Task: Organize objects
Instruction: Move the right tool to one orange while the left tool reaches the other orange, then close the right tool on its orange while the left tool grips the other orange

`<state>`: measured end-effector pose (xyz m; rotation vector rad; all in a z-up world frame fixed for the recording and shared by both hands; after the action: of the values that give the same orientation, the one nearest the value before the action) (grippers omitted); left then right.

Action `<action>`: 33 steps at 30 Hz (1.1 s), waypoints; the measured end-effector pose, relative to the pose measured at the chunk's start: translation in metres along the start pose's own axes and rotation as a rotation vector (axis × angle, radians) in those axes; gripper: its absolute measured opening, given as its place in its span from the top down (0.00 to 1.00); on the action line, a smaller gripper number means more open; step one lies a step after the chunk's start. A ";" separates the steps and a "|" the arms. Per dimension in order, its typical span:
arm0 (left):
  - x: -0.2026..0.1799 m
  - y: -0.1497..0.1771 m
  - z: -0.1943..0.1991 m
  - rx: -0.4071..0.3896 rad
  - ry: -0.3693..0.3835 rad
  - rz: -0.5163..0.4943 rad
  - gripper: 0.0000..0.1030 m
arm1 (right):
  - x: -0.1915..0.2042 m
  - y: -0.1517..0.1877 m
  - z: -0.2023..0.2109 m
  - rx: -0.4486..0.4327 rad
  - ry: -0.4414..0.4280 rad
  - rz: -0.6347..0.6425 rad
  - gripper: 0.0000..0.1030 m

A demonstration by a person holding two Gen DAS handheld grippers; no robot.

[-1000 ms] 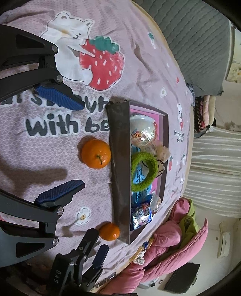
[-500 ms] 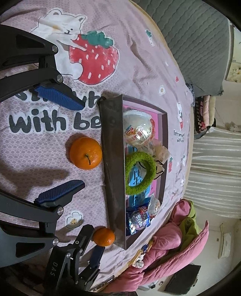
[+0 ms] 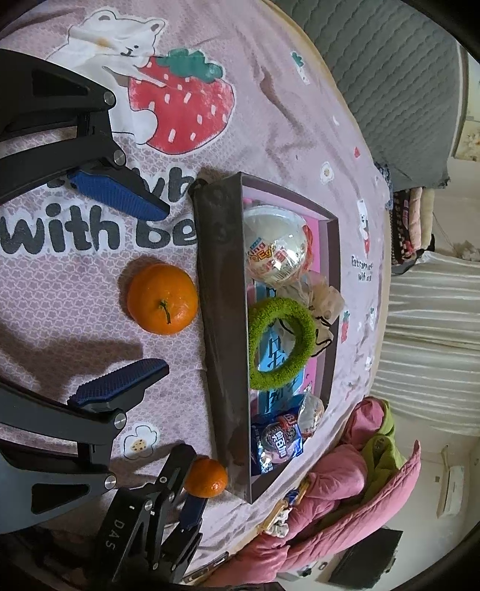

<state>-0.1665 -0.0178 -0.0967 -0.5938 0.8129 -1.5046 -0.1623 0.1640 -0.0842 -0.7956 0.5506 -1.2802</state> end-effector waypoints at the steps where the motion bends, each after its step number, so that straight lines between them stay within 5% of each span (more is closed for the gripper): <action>1: 0.000 0.000 -0.001 0.004 0.002 0.002 0.28 | 0.001 -0.001 -0.001 -0.001 -0.004 0.001 0.41; 33: -0.004 -0.002 -0.012 0.016 0.006 -0.016 0.53 | 0.003 -0.003 -0.007 0.009 -0.019 0.026 0.59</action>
<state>-0.1766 -0.0121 -0.1025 -0.5854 0.8014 -1.5271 -0.1694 0.1597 -0.0861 -0.7899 0.5383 -1.2494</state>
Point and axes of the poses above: each gripper's, at about its wrist camera, not at the fingertips, and z roughly against the way its jaws point, x to its left, y to its underside, the point moved 4 cm from there along -z, roughly the way its jaws point, and after that the axes turned 6 degrees about -x, right-handed, at the moved point
